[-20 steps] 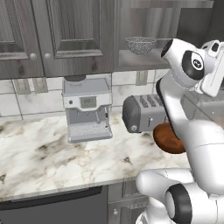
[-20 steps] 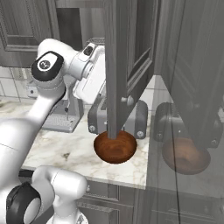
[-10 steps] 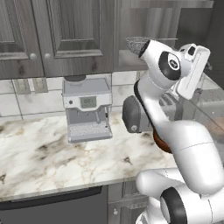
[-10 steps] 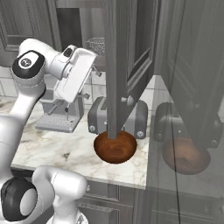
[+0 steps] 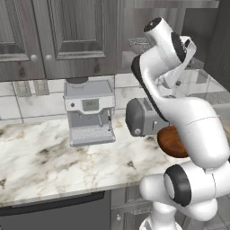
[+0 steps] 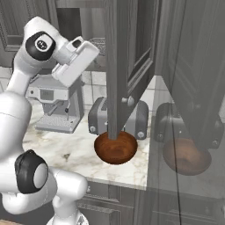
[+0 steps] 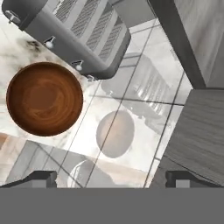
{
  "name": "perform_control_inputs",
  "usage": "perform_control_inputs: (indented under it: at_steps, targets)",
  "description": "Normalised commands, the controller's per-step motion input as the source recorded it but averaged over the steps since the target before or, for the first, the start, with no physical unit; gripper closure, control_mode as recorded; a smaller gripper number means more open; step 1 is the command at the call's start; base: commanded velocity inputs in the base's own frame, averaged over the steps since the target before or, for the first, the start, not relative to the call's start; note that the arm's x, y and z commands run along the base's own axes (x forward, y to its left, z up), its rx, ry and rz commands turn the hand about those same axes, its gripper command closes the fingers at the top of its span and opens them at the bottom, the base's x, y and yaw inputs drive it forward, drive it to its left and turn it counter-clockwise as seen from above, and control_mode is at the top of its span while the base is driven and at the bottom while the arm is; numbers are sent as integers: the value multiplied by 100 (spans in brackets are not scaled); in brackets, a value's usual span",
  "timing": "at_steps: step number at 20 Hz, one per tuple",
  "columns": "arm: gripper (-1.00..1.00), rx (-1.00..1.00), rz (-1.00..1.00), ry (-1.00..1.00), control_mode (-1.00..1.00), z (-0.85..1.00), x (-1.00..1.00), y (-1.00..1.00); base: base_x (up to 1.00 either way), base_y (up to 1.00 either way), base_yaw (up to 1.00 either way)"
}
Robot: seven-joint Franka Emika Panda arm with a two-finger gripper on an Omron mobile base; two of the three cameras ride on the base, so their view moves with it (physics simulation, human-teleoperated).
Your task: Open the cabinet and setup a tea strainer by placing it in the bowl upright.
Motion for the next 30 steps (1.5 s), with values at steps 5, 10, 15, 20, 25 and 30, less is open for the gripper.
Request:
perform_control_inputs:
  at_steps: [5,10,15,20,25,30]
  targets:
    - [-100,22,32,-35,-100,2,62,0,0,0,0]
    - [-100,2,19,-38,-100,0,38,0,0,0,0]
    - [-100,-7,8,-37,-100,0,31,9,0,0,0]
    - [-100,-16,6,-21,-100,2,24,20,0,0,0]
    - [-100,-17,0,-1,-100,29,8,31,0,0,0]
    - [-100,-17,0,0,-100,45,0,19,0,0,0]
